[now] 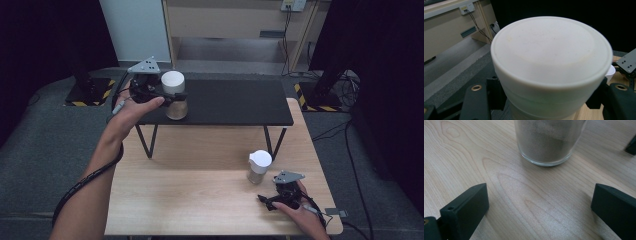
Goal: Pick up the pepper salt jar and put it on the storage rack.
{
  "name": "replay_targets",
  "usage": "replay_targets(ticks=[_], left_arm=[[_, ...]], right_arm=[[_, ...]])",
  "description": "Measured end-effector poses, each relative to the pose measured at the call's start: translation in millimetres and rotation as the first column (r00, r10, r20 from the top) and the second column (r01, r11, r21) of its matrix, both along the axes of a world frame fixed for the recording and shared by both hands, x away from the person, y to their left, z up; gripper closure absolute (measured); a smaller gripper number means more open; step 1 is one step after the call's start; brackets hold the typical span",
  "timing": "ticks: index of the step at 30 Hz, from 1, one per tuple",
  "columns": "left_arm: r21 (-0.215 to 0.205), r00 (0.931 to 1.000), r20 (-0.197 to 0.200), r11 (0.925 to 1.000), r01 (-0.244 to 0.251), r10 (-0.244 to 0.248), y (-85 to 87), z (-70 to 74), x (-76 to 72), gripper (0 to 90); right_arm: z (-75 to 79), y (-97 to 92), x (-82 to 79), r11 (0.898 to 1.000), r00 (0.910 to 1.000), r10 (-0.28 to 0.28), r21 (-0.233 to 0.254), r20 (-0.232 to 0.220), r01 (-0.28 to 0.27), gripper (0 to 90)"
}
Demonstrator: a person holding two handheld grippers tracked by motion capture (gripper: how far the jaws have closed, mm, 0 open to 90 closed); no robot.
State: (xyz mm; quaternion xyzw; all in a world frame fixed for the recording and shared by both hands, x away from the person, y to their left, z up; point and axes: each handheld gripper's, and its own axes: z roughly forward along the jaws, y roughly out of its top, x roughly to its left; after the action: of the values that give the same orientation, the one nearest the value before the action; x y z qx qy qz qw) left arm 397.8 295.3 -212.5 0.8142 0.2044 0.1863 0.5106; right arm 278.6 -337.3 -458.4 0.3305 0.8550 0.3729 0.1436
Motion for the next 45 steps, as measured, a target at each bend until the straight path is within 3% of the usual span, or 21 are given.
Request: replay_targets(ticks=[16,30,39,45], left_arm=[[-0.005,0.9997,-0.009,0.9997,-0.023,0.023,1.3,-9.8,9.9,34.1],[-0.019,0.9984,-0.051,0.9995,-0.025,0.024,6.4,-11.2,19.1,33.8],[-0.015,0.9989,-0.042,0.9997,-0.020,0.020,7.0,-11.6,19.7,32.8],[0.024,0.9996,-0.023,0.9996,-0.013,0.013,6.5,-4.8,15.1,14.5]], right_arm=[[0.2,-0.1,0.0,1.000,1.0000,0.000,0.000,-0.001,0.000,2.2],[0.2,-0.1,0.0,1.000,1.0000,0.000,0.000,-0.001,0.000,2.2],[0.2,-0.1,0.0,1.000,1.0000,0.000,0.000,-0.001,0.000,2.2],[0.2,-0.1,0.0,1.000,1.0000,0.000,0.000,-0.001,0.000,2.2]])
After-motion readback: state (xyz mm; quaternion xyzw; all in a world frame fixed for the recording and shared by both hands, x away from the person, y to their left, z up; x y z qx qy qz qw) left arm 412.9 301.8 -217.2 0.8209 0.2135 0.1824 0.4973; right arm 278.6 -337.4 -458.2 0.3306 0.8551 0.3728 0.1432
